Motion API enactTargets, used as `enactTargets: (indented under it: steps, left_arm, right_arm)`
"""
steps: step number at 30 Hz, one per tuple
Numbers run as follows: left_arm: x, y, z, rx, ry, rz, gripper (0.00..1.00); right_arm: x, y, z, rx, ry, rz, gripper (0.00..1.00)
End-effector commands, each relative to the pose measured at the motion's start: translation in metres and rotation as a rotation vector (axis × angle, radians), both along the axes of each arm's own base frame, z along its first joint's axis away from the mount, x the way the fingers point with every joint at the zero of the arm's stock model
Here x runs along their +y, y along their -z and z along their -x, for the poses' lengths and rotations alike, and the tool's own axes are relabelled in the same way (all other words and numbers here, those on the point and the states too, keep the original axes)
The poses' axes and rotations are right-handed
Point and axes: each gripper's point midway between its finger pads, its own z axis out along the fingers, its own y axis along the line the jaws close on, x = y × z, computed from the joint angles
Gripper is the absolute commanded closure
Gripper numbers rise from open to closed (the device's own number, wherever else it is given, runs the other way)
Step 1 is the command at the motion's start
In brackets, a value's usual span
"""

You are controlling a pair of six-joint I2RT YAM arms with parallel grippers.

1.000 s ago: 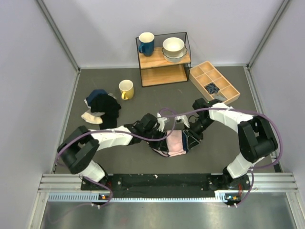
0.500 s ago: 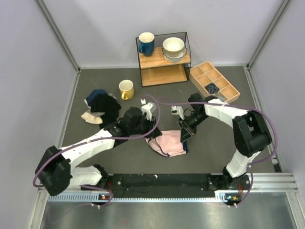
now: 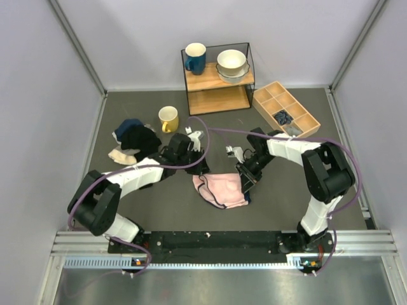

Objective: Roll the underwear
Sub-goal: Fold the underwear at the center of the board.

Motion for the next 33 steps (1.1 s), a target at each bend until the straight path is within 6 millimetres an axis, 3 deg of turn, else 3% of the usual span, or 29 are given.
enactTargets:
  steps: [1, 13, 17, 20, 24, 29, 33]
  left_arm:
    - [-0.005, -0.001, -0.006, -0.022, 0.022, 0.0, 0.81]
    - [0.053, 0.049, 0.043, 0.054, -0.105, -0.115, 0.88]
    - [0.058, 0.05, 0.044, 0.046, -0.134, -0.116, 0.88]
    - [0.061, 0.037, 0.039, 0.009, -0.149, -0.118, 0.87]
    - [0.064, 0.004, 0.033, -0.09, -0.159, -0.091, 0.81]
    - [0.08, -0.031, 0.027, -0.229, -0.202, -0.083, 0.61]
    - [0.099, -0.07, 0.026, -0.361, -0.263, -0.054, 0.35]
  right_arm:
    - [0.0, 0.008, 0.0, -0.005, -0.009, 0.016, 0.88]
    - [-0.003, 0.011, -0.002, -0.012, -0.008, 0.039, 0.88]
    - [-0.002, 0.008, -0.002, -0.022, -0.013, 0.032, 0.87]
    - [0.001, 0.002, -0.001, -0.03, -0.022, 0.003, 0.87]
    - [0.007, -0.015, 0.0, -0.05, -0.056, -0.07, 0.84]
    - [0.015, -0.047, 0.004, -0.115, -0.116, -0.186, 0.77]
    - [0.016, -0.072, 0.005, -0.218, -0.196, -0.257, 0.71]
